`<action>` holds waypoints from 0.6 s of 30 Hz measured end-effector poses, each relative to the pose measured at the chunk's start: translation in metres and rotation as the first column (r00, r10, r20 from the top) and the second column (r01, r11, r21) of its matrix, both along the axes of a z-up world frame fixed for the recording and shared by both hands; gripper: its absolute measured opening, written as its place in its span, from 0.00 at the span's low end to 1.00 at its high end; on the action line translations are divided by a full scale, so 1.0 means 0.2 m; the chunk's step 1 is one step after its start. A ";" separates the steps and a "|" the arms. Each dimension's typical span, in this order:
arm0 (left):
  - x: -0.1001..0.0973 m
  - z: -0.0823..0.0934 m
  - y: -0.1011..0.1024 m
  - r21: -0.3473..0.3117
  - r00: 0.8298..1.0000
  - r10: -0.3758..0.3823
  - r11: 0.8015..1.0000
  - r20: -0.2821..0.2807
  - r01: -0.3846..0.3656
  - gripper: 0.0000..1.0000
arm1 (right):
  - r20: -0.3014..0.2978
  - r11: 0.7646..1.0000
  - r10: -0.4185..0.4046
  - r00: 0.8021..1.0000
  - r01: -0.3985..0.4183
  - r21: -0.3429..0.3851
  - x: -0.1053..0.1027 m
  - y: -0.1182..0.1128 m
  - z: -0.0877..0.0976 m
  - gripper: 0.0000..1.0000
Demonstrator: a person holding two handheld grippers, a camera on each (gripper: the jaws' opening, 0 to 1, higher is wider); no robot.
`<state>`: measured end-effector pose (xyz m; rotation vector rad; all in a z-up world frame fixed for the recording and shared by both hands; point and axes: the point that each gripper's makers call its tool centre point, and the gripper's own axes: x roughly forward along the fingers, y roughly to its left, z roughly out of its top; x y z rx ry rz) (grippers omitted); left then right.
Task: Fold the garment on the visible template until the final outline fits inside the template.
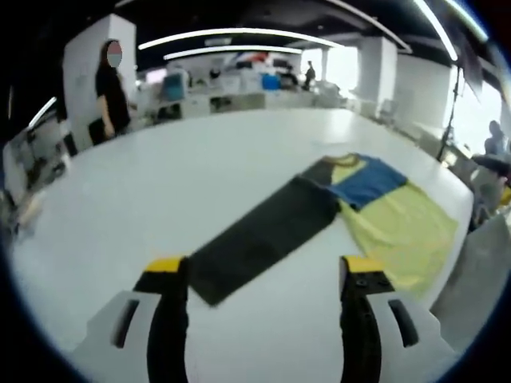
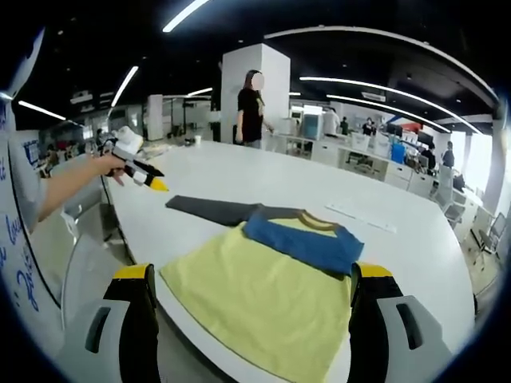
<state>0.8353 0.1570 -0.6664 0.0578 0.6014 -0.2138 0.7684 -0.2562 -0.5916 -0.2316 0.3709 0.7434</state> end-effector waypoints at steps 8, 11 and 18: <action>0.02 -0.04 0.07 -0.003 1.000 0.017 1.000 -0.020 -0.017 0.71 | 0.001 1.000 -0.008 1.000 0.008 -0.016 0.01 0.01 0.00 1.00; 0.03 -0.06 0.09 -0.005 1.000 0.023 1.000 -0.020 -0.023 0.70 | 0.011 1.000 -0.018 1.000 0.018 -0.017 0.02 0.00 0.01 1.00; 0.05 -0.08 0.13 -0.010 0.999 0.030 0.999 -0.029 -0.031 0.69 | 0.005 0.999 -0.028 1.000 0.029 -0.028 0.01 0.01 0.00 1.00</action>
